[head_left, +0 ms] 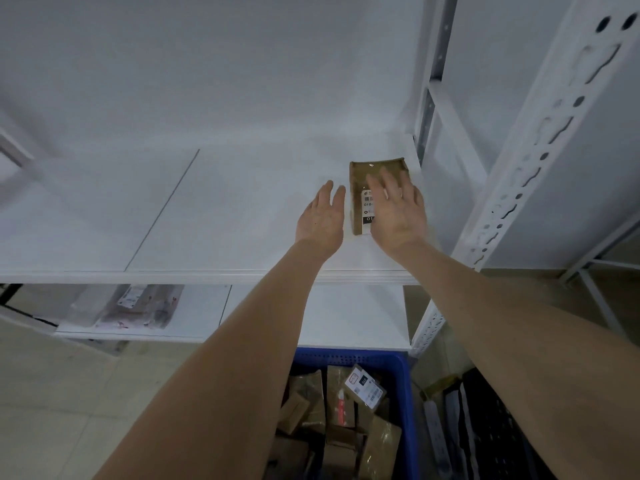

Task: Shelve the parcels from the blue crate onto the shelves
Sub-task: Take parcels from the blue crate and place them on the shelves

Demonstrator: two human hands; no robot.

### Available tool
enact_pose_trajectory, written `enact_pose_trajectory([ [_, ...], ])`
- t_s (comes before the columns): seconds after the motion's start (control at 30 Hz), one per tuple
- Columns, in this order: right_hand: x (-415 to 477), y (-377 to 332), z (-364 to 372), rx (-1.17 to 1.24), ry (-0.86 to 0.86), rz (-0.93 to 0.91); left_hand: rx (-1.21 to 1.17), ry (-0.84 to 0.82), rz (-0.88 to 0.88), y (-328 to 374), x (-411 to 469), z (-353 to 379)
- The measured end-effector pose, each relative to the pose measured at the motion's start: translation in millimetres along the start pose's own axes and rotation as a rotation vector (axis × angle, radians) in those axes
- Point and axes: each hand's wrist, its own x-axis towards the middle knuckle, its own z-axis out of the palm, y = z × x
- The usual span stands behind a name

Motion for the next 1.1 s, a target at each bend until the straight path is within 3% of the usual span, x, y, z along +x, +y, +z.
enact_pose_trajectory([
  [0.1,-22.4,-18.0,2.6,0.037,0.081,-0.073,-0.01,0.02,-0.042,-9.7,-27.8,1.4],
  [0.2,-51.4,-34.7,19.4,0.095,0.04,-0.123,-0.003,-0.004,-0.093,-21.6,-63.8,13.8],
  [0.37,-102.1,-51.7,63.4,0.117,-0.083,-0.211,0.017,-0.115,-0.198,-46.6,-117.5,49.9],
  [0.6,-153.1,-68.1,137.3,0.116,-0.346,-0.175,-0.028,-0.314,-0.298,-84.1,-165.1,122.2],
  [0.8,-198.0,-78.9,228.1,0.113,-0.533,0.001,-0.101,-0.506,-0.311,-122.7,-192.0,206.3],
  [0.93,-227.6,-81.9,297.1,0.119,-0.747,0.147,-0.132,-0.622,-0.31,-139.9,-202.1,268.7],
  [1.1,-256.5,-58.0,386.6,0.177,-0.853,0.314,-0.179,-0.712,-0.31,-144.2,-207.2,364.5],
])
